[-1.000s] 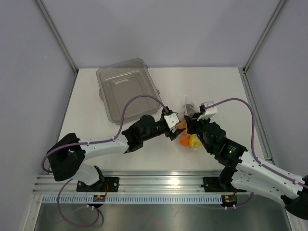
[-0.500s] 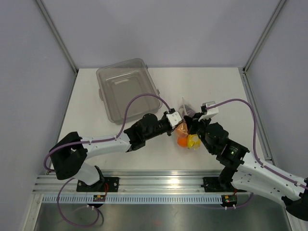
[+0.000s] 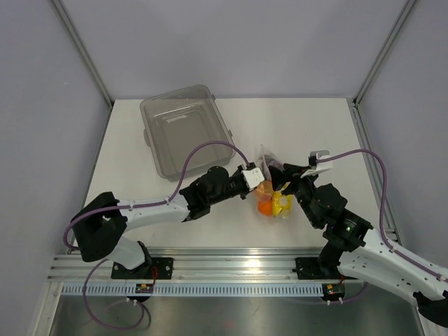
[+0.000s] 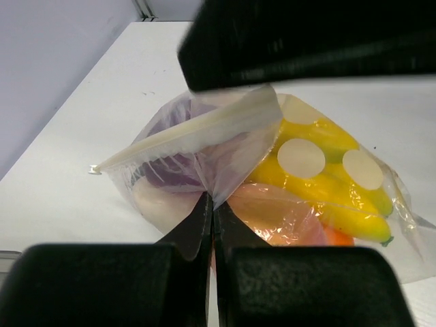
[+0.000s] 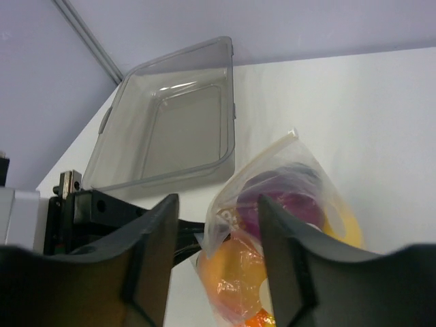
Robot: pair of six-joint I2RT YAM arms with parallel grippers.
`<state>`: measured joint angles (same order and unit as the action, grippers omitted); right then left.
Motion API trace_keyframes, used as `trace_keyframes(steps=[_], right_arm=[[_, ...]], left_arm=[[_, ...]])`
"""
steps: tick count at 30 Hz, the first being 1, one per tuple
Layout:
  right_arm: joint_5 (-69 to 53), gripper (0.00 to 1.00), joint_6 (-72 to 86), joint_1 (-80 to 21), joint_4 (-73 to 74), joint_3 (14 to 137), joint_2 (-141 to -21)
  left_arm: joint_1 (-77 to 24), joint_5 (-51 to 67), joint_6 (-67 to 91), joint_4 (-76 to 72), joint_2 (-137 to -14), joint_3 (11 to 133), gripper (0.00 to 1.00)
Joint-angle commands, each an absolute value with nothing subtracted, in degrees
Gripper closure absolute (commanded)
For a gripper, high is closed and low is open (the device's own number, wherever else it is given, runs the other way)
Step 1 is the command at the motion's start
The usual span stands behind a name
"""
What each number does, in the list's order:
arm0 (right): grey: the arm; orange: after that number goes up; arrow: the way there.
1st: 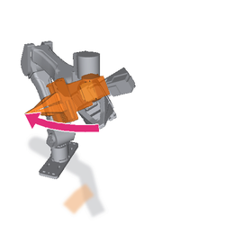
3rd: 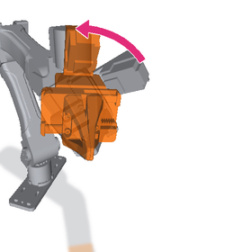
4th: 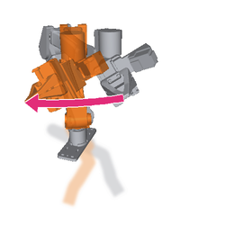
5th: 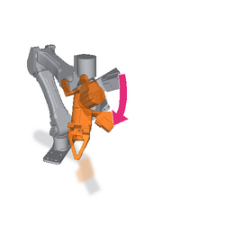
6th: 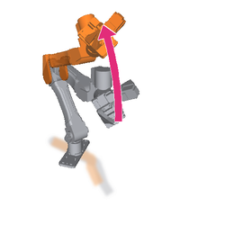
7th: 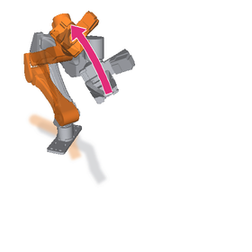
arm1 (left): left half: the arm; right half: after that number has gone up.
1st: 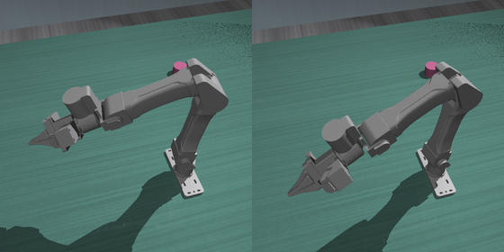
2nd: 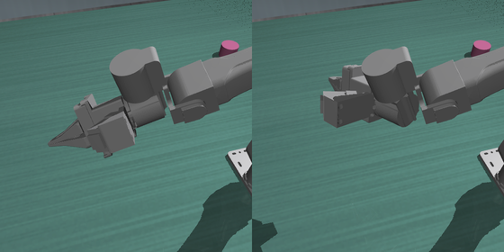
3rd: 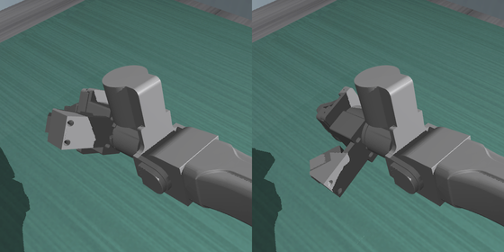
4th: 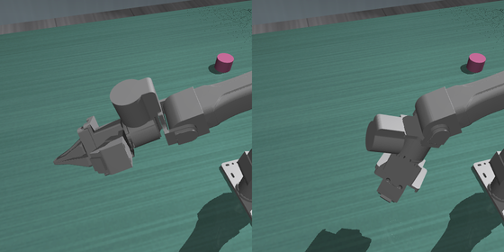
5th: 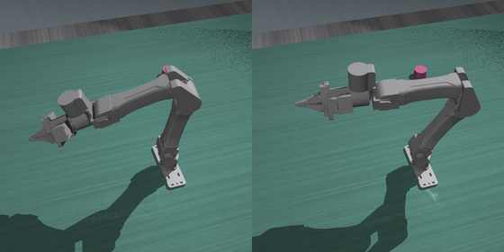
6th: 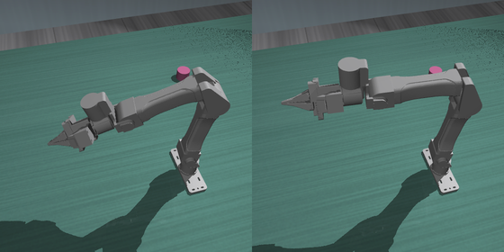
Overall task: Open the zip-top bag and remove the fake food
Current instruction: Pick up the zipper food storage bag at the center of the board.
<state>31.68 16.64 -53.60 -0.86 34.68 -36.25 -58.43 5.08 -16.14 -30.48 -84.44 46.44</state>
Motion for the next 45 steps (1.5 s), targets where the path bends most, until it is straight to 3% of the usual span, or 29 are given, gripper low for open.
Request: trace_keyframes(steps=[1,8,13,23,33,40,45], right_arm=[[37.0,0.39,17.2,-54.0,-3.8,33.8,-34.3],[41.9,0.15,19.0,-54.0,-3.8,33.0,-32.7],[44.5,0.07,20.4,-54.0,-0.5,36.1,-36.4],[45.6,0.06,21.1,-53.9,4.2,42.9,-42.2],[43.7,0.00,27.9,-51.4,20.5,57.8,-52.8],[20.2,0.01,35.2,-36.7,29.0,65.6,-61.0],[15.1,0.01,36.5,-33.3,26.5,65.1,-63.7]], left_arm=[[-57.8,8.8,-20.4,-34.3,-81.7,44.6,1.00],[-57.7,11.8,-22.5,-33.9,-80.2,43.5,1.00],[-57.7,13.4,-23.1,-33.4,-78.0,42.9,1.00],[-57.7,16.1,-24.5,-35.9,-71.4,39.0,1.00],[-56.9,22.0,-28.7,-34.6,-69.9,37.9,1.00],[-56.2,25.3,-31.6,-33.1,-68.4,37.1,1.00],[-55.6,29.2,-33.4,-31.8,-68.6,37.2,1.00]])
